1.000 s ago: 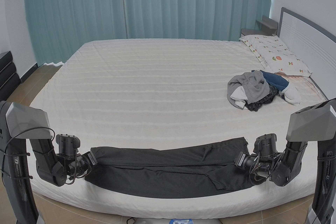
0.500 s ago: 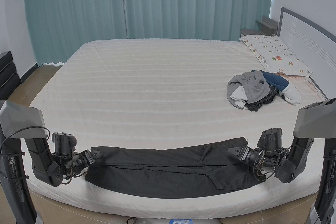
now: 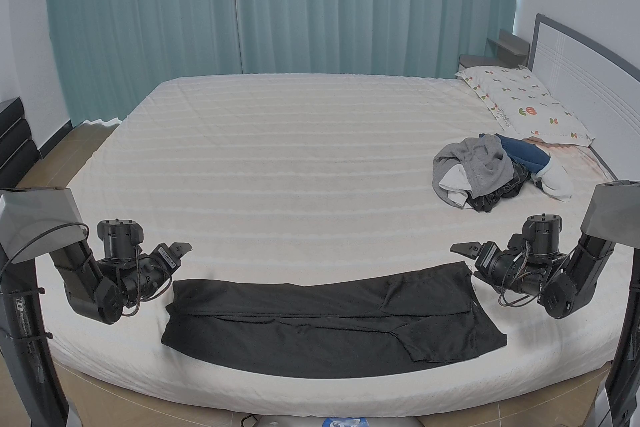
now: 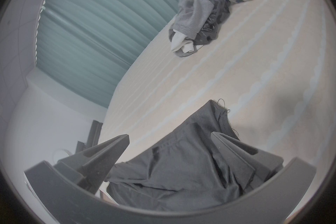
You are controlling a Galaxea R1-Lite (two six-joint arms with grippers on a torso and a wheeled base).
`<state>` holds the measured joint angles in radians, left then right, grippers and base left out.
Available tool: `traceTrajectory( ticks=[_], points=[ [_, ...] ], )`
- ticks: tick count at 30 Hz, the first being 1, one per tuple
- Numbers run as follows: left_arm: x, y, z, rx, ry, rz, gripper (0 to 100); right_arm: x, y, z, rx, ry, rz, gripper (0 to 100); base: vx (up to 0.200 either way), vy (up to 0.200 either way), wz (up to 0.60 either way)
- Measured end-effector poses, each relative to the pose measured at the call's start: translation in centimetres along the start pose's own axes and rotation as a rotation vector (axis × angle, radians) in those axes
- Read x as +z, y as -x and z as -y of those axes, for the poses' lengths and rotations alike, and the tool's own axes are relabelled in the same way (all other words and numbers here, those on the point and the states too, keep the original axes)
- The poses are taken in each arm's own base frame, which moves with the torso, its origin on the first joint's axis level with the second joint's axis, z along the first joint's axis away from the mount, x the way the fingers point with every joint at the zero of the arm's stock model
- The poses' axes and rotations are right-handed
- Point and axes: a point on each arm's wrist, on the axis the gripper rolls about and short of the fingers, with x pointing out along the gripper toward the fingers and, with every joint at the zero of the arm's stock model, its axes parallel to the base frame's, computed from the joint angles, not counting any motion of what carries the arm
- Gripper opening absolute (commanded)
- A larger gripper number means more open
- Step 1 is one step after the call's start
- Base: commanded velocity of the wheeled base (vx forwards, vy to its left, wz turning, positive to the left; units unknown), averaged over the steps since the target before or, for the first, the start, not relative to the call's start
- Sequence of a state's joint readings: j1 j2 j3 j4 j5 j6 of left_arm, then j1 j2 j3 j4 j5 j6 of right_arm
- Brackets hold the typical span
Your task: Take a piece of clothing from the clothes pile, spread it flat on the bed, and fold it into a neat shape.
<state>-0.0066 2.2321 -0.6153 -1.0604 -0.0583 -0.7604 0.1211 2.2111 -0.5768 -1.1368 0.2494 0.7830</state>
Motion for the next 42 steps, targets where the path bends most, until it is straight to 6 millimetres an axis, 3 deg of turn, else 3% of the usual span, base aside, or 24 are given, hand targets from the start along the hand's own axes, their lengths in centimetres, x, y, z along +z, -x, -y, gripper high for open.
traceTrajectory(
  ticks=[6, 14, 15, 27, 42],
  points=[
    [-0.3, -2.5, -0.5, 0.045, 0.032, -0.064, 100, 1.2, -2.1, 2.4, 0.009, -0.131, -0.016, 100, 0.0, 0.0, 0.0],
    [-1.1, -3.7, -1.1, 0.06, 0.031, -0.091, 100, 1.3, -2.6, 3.7, 0.021, -0.148, 0.005, 100, 0.0, 0.0, 0.0],
    [-1.2, -3.7, -1.0, 0.06, 0.028, -0.092, 0, 1.3, -2.6, 3.7, 0.023, -0.146, 0.008, 100, 0.0, 0.0, 0.0],
    [-2.0, -4.4, -1.8, 0.156, -0.005, -0.031, 0, 0.2, -2.5, 4.5, 0.022, -0.138, 0.008, 100, 0.0, 0.0, 0.0],
    [-1.7, -4.7, -1.9, 0.125, 0.077, 0.044, 0, -0.3, -2.6, 4.8, 0.007, -0.1, -0.003, 100, 0.0, 0.0, 0.0]
  ],
)
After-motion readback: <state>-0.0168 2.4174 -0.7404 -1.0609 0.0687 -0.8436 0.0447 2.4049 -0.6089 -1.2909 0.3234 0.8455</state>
